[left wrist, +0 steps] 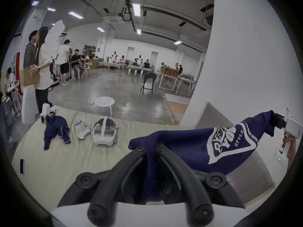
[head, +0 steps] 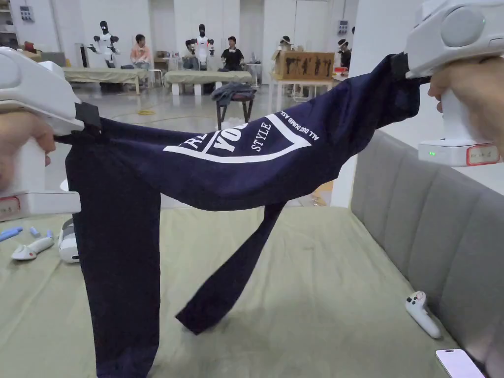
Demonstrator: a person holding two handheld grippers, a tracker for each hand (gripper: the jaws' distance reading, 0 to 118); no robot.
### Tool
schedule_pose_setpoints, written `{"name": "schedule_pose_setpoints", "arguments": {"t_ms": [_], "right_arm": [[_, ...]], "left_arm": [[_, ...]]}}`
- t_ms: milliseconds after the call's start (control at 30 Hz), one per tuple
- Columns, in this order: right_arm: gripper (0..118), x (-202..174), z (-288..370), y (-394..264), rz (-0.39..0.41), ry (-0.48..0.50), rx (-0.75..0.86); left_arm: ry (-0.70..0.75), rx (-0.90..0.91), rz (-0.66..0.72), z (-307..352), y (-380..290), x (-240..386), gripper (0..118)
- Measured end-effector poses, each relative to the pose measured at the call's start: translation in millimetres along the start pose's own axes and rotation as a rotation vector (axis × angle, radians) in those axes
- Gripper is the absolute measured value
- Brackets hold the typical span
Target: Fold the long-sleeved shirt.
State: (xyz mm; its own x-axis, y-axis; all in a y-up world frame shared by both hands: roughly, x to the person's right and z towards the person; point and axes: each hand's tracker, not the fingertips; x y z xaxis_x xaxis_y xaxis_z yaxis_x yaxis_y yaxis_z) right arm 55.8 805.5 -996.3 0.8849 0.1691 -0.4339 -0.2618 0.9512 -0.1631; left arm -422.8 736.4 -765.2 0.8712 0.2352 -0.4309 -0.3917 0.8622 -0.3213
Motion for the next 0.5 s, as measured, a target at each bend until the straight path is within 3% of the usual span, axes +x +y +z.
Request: {"name": "schedule_pose_setpoints", "arguments": {"t_ms": [133,367,500], "right_arm": [[5,-7,-33,-51,-0.025,0.016,-0.074],[5,-24,-113,-223,-0.1,0.065,-0.332],[5,-27,-122,-294,-0.149,0.066,-0.406]], "left_arm": [[-0.001,-0.04,-0.034,-34,-30,1,11],[0.023,-0.237,-0.023,-116,-154,-11,11],[0.037,-0.312,0.027,-131,-207,-19,11]]}}
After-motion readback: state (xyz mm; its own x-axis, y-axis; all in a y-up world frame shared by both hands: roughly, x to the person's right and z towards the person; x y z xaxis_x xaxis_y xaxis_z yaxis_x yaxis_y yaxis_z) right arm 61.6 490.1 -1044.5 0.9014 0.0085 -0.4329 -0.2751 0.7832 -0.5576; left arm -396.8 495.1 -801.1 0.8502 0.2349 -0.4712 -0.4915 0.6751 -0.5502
